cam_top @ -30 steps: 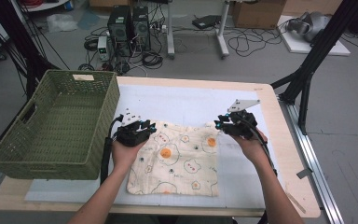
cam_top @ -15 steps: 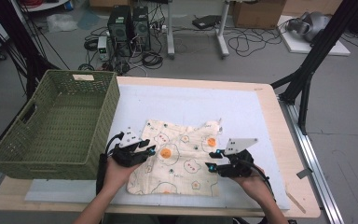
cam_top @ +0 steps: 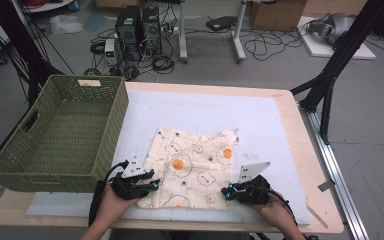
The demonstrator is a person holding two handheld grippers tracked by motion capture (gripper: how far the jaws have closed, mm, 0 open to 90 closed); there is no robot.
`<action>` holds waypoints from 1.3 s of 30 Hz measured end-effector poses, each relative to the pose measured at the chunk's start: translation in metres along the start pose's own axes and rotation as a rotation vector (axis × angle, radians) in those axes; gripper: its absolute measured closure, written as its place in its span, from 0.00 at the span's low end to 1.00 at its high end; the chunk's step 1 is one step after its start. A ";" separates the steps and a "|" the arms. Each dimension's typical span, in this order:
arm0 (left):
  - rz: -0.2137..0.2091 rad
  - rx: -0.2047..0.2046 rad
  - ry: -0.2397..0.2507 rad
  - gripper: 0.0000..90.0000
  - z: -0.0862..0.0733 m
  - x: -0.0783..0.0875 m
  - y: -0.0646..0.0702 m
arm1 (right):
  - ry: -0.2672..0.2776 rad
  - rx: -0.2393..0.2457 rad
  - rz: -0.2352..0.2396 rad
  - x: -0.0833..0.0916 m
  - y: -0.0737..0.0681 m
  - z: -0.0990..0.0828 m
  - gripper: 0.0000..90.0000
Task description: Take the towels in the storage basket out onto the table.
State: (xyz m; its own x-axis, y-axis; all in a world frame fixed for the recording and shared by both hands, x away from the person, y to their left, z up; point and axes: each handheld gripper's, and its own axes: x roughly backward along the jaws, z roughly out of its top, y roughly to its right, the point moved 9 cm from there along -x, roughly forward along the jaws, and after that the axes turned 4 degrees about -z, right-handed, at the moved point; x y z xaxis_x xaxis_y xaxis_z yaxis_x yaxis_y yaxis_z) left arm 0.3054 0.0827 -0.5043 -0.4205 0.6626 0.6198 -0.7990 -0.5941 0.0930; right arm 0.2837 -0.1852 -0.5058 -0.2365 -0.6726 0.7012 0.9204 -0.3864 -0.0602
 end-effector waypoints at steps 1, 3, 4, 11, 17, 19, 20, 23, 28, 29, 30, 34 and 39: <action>-0.010 -0.004 0.001 0.85 0.000 0.001 0.001 | -0.006 0.010 0.001 0.001 0.000 0.000 0.99; -0.029 0.007 0.003 0.92 0.000 0.001 0.001 | -0.015 0.017 0.010 0.004 -0.001 -0.002 0.99; -0.038 0.005 0.005 0.92 0.000 0.002 0.002 | -0.020 0.020 0.009 0.006 -0.001 -0.005 0.99; -0.072 0.002 0.038 0.79 0.002 0.004 0.011 | -0.014 0.001 0.023 0.027 -0.007 -0.020 0.99; -0.076 -0.024 0.026 0.72 -0.002 0.008 0.016 | 0.055 -0.008 0.011 0.030 -0.009 -0.008 0.86; -0.077 -0.033 0.018 0.72 -0.005 0.010 0.017 | 0.066 -0.010 0.001 0.027 -0.004 -0.003 0.82; -0.075 -0.040 0.007 0.74 -0.007 0.010 0.017 | 0.072 -0.014 -0.007 0.025 -0.001 0.000 0.80; -0.064 -0.046 0.003 0.80 -0.010 0.010 0.016 | 0.090 -0.029 -0.031 0.022 0.008 0.005 0.77; -0.073 -0.051 0.005 0.97 -0.012 0.012 0.017 | 0.125 -0.058 -0.067 0.021 0.020 0.011 0.71; -0.073 -0.051 0.006 0.98 -0.012 0.012 0.017 | 0.130 -0.066 -0.072 0.021 0.022 0.012 0.70; -0.073 -0.050 0.004 0.98 -0.012 0.012 0.018 | 0.133 -0.071 -0.072 0.021 0.023 0.013 0.69; -0.074 -0.055 -0.004 0.99 -0.014 0.015 0.019 | 0.138 -0.068 -0.081 0.020 0.024 0.014 0.66; -0.075 -0.053 -0.005 0.99 -0.017 0.018 0.023 | 0.139 -0.070 -0.078 0.020 0.022 0.014 0.64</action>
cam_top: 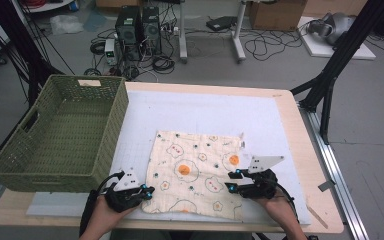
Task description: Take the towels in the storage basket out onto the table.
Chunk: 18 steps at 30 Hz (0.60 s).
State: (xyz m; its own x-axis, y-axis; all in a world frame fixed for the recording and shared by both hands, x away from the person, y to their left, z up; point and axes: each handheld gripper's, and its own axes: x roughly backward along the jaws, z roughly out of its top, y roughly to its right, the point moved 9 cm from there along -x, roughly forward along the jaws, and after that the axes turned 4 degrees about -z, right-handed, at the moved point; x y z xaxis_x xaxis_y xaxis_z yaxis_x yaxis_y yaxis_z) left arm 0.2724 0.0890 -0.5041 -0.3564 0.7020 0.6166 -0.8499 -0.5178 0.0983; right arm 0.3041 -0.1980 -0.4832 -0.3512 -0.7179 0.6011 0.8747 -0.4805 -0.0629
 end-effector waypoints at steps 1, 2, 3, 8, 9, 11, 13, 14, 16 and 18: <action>-0.002 0.000 -0.003 0.99 -0.001 0.001 0.001 | 0.002 -0.002 0.001 0.000 -0.001 0.000 0.64; -0.003 0.003 0.000 0.99 -0.001 0.002 0.001 | 0.006 -0.001 0.002 0.001 -0.001 0.001 0.64; -0.002 0.000 0.004 0.99 0.000 0.003 0.002 | 0.011 0.003 -0.002 0.001 -0.001 0.001 0.63; 0.000 0.006 0.083 0.91 0.013 0.007 -0.002 | 0.031 -0.011 -0.027 0.004 0.003 0.004 0.57; 0.000 0.002 0.100 0.89 0.016 0.007 -0.004 | 0.034 -0.019 -0.031 0.004 0.004 0.004 0.55; 0.002 0.010 0.126 0.84 0.022 0.006 -0.007 | 0.044 -0.026 -0.049 0.005 0.008 0.005 0.52; 0.010 0.023 0.148 0.79 0.027 0.006 -0.012 | 0.049 -0.036 -0.055 0.005 0.011 0.006 0.49; 0.012 0.029 0.162 0.78 0.029 0.006 -0.014 | 0.049 -0.035 -0.062 0.005 0.012 0.007 0.48; 0.017 0.031 0.185 0.74 0.034 0.007 -0.016 | 0.054 -0.041 -0.067 0.005 0.014 0.008 0.46; 0.021 0.029 0.200 0.72 0.038 0.008 -0.017 | 0.060 -0.044 -0.074 0.005 0.015 0.009 0.44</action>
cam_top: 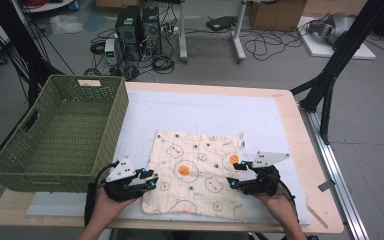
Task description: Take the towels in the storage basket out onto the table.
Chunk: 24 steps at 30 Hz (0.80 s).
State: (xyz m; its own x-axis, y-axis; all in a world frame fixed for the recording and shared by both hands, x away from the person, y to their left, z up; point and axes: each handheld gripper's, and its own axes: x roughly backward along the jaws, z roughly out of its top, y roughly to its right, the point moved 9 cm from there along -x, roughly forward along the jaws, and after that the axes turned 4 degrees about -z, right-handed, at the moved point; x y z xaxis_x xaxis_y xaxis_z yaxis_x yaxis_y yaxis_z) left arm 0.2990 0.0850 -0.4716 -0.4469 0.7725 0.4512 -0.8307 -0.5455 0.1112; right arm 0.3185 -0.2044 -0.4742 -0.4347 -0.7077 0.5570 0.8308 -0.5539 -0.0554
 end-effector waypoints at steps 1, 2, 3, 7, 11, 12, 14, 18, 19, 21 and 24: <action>0.004 -0.002 0.004 0.71 0.001 0.000 -0.001 | 0.003 0.000 -0.001 0.000 0.000 0.000 0.43; 0.006 0.001 0.010 0.70 0.001 0.000 -0.002 | 0.002 -0.001 -0.005 -0.001 0.001 0.000 0.41; 0.005 -0.003 0.011 0.69 0.002 0.000 -0.002 | 0.001 -0.002 -0.006 -0.002 0.001 0.000 0.40; 0.019 0.001 0.010 0.65 0.001 0.001 -0.006 | -0.002 -0.009 -0.014 -0.003 0.003 0.000 0.35; 0.033 -0.007 0.016 0.61 0.003 0.001 -0.008 | 0.005 -0.026 -0.016 -0.002 0.005 0.000 0.34; 0.033 -0.006 0.017 0.61 0.003 0.001 -0.009 | 0.009 -0.029 -0.017 -0.002 0.006 0.001 0.33; 0.033 -0.010 0.019 0.60 0.004 0.001 -0.010 | 0.015 -0.038 -0.021 -0.001 0.007 0.001 0.33; 0.043 -0.012 0.020 0.59 0.004 0.000 -0.012 | 0.015 -0.040 -0.030 -0.002 0.007 0.001 0.31; 0.041 -0.010 0.022 0.58 0.004 0.000 -0.011 | 0.017 -0.041 -0.028 -0.001 0.007 0.002 0.30; 0.038 -0.012 0.020 0.58 0.004 -0.002 -0.011 | 0.014 -0.042 -0.028 -0.001 0.007 0.001 0.30; 0.032 -0.018 0.013 0.58 0.003 -0.004 -0.010 | 0.008 -0.040 -0.029 -0.001 0.006 0.001 0.30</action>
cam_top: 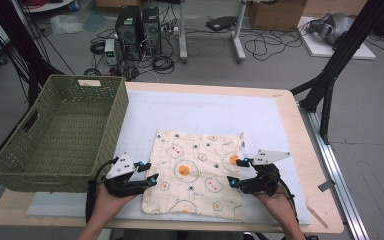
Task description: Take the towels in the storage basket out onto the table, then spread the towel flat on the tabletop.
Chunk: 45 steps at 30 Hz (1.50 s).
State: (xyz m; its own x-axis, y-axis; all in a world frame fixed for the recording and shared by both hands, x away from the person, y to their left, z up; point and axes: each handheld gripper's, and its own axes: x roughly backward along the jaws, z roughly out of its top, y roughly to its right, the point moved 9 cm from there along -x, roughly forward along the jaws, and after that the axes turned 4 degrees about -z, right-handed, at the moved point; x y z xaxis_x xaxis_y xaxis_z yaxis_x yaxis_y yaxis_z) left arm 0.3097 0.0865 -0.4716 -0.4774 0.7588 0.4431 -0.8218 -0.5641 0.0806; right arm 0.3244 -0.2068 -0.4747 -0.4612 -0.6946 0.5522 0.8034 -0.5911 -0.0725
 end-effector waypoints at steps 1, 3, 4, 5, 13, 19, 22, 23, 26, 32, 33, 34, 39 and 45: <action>0.001 -0.002 -0.002 0.58 0.000 0.000 0.000 | 0.002 0.002 -0.001 0.000 0.000 0.000 0.30; -0.001 -0.003 0.000 0.58 0.000 0.000 0.000 | 0.002 0.004 -0.001 0.000 0.000 0.000 0.30; -0.001 -0.003 0.000 0.58 0.000 0.000 0.000 | 0.001 0.004 -0.002 0.000 0.000 0.000 0.30; 0.003 -0.003 0.000 0.58 0.000 0.001 0.000 | 0.000 0.004 -0.001 0.000 0.000 0.000 0.30; 0.001 -0.003 -0.002 0.58 0.000 0.000 0.000 | -0.009 0.006 -0.002 0.000 0.000 -0.001 0.30; -0.001 -0.006 0.000 0.58 0.001 -0.001 0.001 | -0.005 0.013 -0.005 0.001 -0.001 -0.001 0.30; -0.001 -0.006 -0.002 0.58 0.000 -0.001 0.000 | -0.008 0.015 -0.004 0.000 0.000 -0.001 0.30; -0.001 -0.008 -0.002 0.58 0.000 -0.001 0.000 | -0.009 0.016 -0.008 0.000 0.000 -0.001 0.30; 0.002 -0.010 -0.002 0.58 0.001 -0.001 0.000 | -0.011 0.015 -0.005 0.000 -0.001 -0.001 0.30; -0.001 -0.010 0.000 0.58 0.001 -0.001 0.000 | -0.019 0.015 -0.008 0.000 -0.001 -0.002 0.30; -0.001 -0.011 -0.001 0.58 0.001 -0.001 0.000 | -0.018 0.016 -0.008 -0.001 -0.001 -0.002 0.30; -0.002 -0.010 0.000 0.58 0.001 -0.001 0.000 | -0.017 0.013 -0.007 -0.001 0.000 -0.002 0.30; -0.001 -0.010 0.000 0.58 0.002 -0.002 -0.001 | -0.013 0.011 -0.009 -0.002 0.002 -0.001 0.30; 0.008 -0.003 0.005 0.58 0.005 -0.003 -0.006 | -0.010 0.015 -0.015 -0.005 0.007 0.005 0.30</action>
State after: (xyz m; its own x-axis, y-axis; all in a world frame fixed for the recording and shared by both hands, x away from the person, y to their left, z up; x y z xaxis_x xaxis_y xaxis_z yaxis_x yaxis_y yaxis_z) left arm 0.3175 0.0858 -0.4691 -0.4853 0.7562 0.4390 -0.8191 -0.5688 0.0744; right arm 0.3338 -0.2053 -0.4739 -0.4696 -0.6818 0.5610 0.8019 -0.5952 -0.0521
